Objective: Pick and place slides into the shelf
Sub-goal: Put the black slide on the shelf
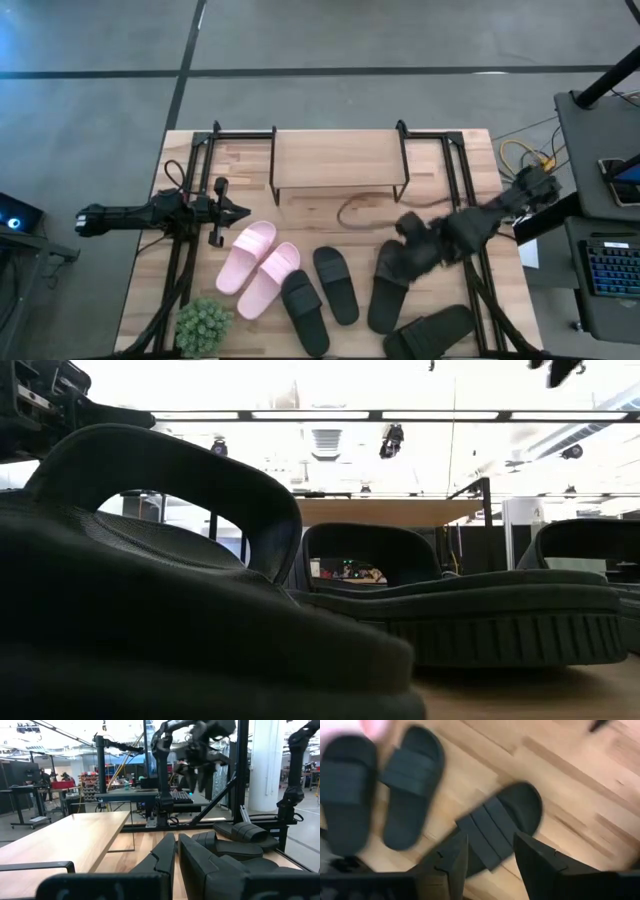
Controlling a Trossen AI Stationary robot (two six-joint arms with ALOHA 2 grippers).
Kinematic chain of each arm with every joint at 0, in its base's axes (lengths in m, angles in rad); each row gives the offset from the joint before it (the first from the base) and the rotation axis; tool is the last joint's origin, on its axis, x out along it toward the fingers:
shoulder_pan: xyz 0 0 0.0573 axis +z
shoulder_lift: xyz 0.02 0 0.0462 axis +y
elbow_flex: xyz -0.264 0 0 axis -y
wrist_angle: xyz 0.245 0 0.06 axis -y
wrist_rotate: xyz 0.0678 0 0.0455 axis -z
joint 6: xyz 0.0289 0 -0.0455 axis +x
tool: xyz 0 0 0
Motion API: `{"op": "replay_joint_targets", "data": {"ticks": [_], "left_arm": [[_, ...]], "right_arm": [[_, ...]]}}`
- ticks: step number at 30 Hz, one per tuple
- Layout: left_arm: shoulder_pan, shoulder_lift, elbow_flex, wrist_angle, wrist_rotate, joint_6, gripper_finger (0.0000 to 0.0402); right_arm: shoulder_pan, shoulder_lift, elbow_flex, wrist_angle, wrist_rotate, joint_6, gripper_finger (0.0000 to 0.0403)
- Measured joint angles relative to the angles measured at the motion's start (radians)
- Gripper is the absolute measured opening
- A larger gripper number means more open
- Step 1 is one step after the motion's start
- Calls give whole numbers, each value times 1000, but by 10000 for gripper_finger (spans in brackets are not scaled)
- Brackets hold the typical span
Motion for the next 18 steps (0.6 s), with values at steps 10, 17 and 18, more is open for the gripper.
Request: {"op": "replay_joint_targets", "data": {"ticks": [10, 17, 18], "left_arm": [[0, 1, 0, -1, 1, 0, 10], [0, 1, 0, 0, 1, 0, 10], [0, 1, 0, 0, 1, 0, 10]], "right_arm": [[155, 301, 107, -99, -62, 23, 197], [169, 487, 184, -142, -71, -87, 211], [168, 504, 196, -156, -64, -87, 212]]}}
